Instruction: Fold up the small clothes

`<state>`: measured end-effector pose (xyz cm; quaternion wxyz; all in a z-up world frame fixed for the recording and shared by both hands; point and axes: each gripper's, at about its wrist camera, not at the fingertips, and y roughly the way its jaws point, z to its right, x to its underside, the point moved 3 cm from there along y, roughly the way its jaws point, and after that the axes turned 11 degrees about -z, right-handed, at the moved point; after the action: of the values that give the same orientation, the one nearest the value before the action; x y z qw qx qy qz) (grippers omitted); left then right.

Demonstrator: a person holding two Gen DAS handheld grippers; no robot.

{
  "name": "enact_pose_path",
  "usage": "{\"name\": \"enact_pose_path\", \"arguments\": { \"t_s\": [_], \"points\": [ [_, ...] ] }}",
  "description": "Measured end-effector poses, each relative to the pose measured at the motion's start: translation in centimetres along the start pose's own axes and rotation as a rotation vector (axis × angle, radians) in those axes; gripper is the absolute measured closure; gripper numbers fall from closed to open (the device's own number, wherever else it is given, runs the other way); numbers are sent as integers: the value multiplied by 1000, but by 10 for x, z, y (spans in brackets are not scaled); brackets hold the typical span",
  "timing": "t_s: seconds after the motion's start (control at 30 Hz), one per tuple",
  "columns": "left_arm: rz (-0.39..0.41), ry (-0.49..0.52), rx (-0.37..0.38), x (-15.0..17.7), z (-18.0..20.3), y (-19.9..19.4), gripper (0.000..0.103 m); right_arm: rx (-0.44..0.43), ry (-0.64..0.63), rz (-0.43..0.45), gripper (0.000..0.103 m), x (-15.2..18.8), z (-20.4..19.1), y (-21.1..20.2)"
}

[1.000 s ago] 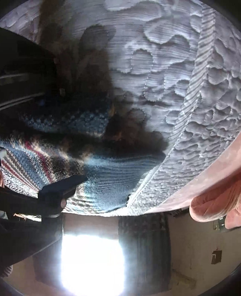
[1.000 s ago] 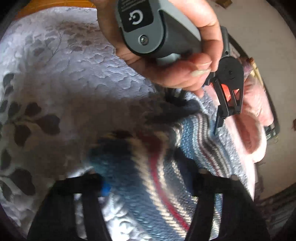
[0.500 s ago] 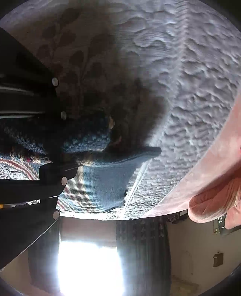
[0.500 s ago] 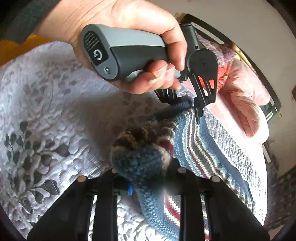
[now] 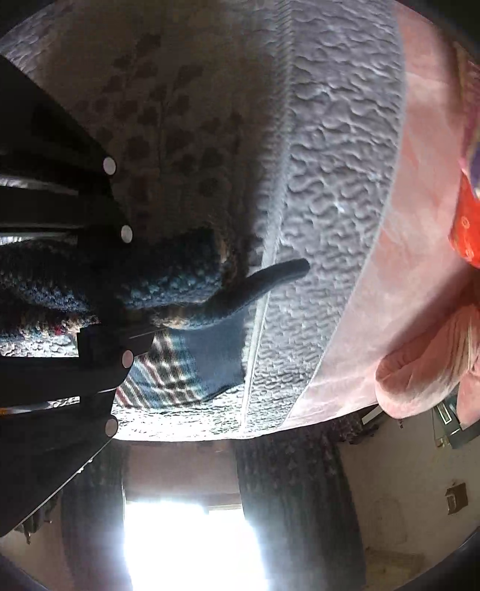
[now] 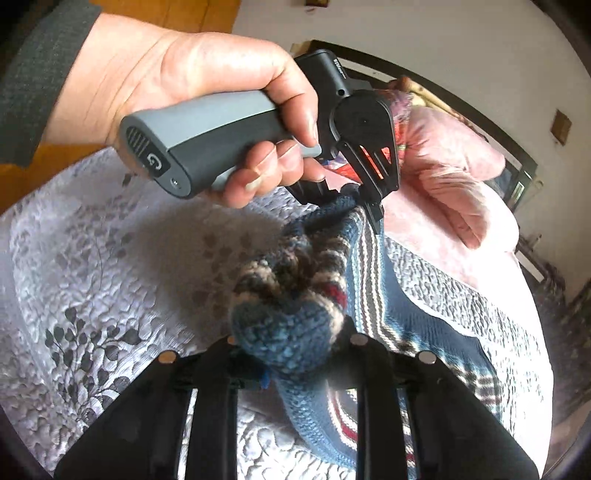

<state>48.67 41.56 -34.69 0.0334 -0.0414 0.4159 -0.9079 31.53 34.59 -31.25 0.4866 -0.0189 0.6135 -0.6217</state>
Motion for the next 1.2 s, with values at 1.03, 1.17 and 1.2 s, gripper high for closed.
{"name": "enact_pose_path", "arguments": {
  "t_s": [1.03, 1.17, 1.2],
  "points": [
    [8, 72, -144, -14, 174, 44, 82, -19, 321, 56, 90, 56, 157, -60],
    [6, 77, -157, -16, 186, 56, 82, -18, 344, 53, 90, 65, 172, -59],
    [6, 78, -161, -16, 189, 58, 82, -17, 349, 53, 90, 68, 176, -60]
  ]
}}
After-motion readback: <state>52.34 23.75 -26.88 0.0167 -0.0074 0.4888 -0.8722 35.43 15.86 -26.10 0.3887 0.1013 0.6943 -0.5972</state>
